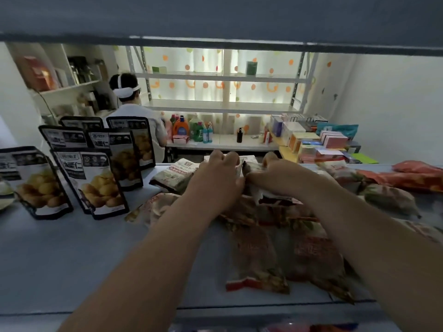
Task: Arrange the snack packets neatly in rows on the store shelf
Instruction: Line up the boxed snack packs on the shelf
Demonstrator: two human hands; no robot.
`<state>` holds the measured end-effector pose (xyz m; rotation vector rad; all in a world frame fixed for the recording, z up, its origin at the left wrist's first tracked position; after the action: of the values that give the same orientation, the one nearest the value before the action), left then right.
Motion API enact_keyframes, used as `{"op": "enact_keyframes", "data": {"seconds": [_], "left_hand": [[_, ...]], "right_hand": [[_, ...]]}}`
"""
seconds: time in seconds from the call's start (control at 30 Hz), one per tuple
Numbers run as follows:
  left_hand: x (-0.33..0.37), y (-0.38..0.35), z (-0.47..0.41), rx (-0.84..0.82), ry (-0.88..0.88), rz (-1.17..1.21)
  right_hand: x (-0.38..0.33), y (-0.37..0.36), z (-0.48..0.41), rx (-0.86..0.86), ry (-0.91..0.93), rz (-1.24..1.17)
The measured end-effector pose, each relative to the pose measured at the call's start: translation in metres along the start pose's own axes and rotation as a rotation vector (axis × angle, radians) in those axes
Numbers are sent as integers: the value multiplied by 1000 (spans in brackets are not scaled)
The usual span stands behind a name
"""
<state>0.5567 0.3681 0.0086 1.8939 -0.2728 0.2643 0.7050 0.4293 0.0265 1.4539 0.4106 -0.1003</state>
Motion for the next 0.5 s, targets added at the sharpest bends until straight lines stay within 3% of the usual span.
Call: {"op": "enact_keyframes", "data": {"seconds": [0.3, 0.5], "left_hand": [[1, -4, 15, -57, -6, -145], [-2, 5, 26, -121, 51, -108]], "right_hand": [[5, -10, -5, -113, 109, 155], [8, -13, -3, -57, 120, 124]]}}
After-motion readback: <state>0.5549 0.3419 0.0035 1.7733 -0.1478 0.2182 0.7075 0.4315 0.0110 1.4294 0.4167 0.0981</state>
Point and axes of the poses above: each hand's wrist, its own z-axis away from the middle knuckle, its own y-axis out of the back of the hand, x = y × z, the point moved 1 cm from there along -z, towards the middle knuckle, and after that the axes turned 3 degrees about x, right-handed, at the moved point
